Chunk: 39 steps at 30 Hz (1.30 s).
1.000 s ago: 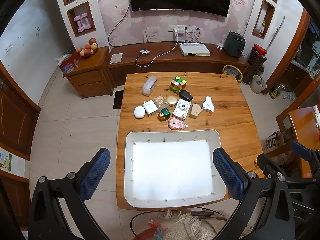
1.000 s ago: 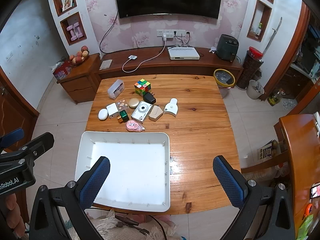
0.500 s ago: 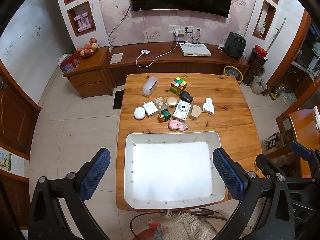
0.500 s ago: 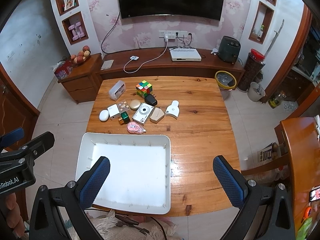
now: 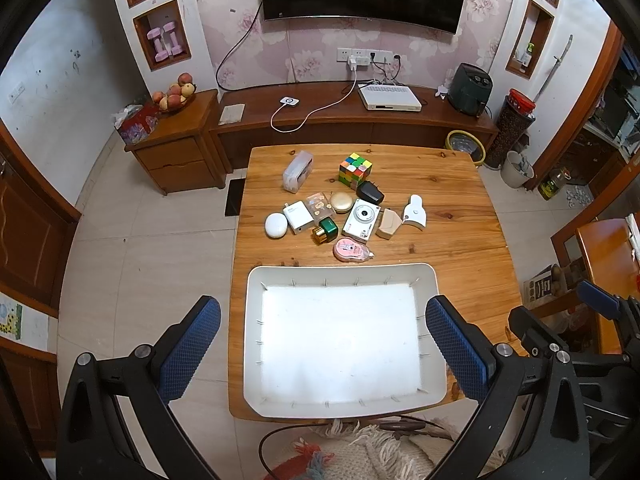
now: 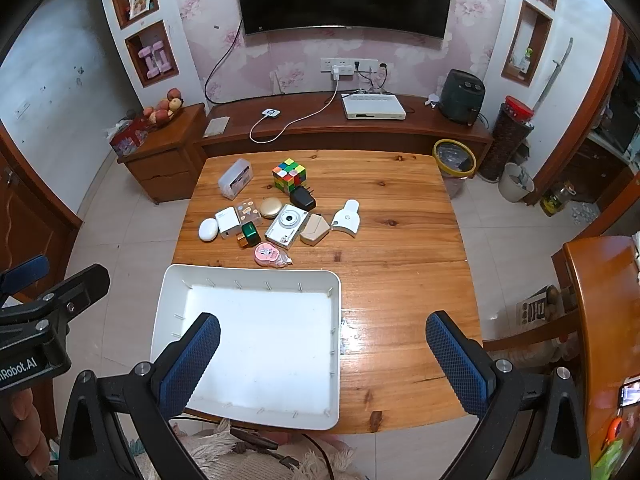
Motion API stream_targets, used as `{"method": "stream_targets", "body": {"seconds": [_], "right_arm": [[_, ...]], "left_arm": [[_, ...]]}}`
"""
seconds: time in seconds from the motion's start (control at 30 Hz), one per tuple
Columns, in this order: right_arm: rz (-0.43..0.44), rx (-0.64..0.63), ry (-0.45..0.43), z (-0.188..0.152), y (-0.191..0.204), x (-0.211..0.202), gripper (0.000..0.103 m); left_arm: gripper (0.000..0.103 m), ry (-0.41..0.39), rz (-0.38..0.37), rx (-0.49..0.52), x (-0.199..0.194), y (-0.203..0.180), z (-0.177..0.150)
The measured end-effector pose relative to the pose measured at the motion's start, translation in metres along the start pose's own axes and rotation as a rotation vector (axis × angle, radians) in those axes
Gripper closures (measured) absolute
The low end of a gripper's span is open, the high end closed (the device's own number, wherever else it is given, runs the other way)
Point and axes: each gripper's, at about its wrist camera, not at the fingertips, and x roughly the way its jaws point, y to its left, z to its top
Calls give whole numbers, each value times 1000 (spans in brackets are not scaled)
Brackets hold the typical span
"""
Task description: Organize rigid objects
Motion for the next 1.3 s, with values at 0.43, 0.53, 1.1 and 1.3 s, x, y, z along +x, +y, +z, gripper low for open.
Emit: {"method": "stream_targets", "body": {"seconds": [0.43, 0.53, 1.1, 1.3], "right_arm": [[24, -21, -2, 1, -2, 4, 0], [34, -29, -6, 2, -6, 4, 0], [67, -102, -41, 11, -20, -3, 0], [78, -129, -51, 11, -26, -5, 0]], "left_arm": [[1, -12, 12, -13, 0, -2, 1], [1, -18, 18, -21, 2, -7, 0], [1, -57, 43, -65, -7, -24, -5], [1, -63, 48, -74, -10, -31, -5]]}}
